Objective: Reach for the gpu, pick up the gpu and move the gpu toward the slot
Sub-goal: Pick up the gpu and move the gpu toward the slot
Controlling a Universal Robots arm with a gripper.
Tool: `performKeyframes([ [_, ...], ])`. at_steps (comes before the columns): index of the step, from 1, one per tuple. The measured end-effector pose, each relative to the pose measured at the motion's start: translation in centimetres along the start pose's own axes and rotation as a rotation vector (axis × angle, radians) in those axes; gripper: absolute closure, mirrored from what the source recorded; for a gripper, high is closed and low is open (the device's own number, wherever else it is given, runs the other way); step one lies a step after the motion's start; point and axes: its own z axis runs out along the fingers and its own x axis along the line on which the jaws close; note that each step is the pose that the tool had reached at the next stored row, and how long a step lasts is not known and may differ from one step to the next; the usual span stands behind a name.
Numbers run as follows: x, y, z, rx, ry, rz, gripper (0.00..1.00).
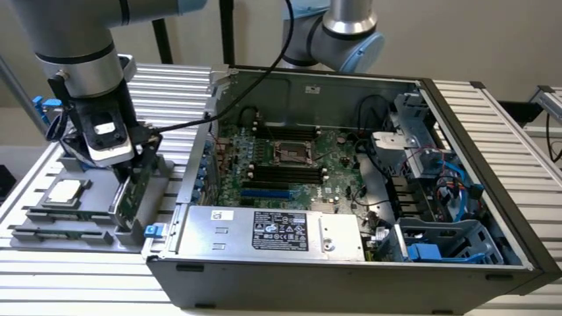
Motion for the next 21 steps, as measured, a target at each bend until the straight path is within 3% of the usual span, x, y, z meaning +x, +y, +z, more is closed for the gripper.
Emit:
performKeyframes([
  [4,-0.2,-0.02,-1.17,0.0005,0.015,0.0,0.74],
  [7,-0.4,-0.04,-2.46,0.0006,0.0207,0.0,0.74],
  [13,-0.9,-0.08,-5.19,0.0008,0.0279,-0.001,0.74],
  [21,-2.2,-0.12,-8.88,0.0009,0.0315,-0.001,0.74],
])
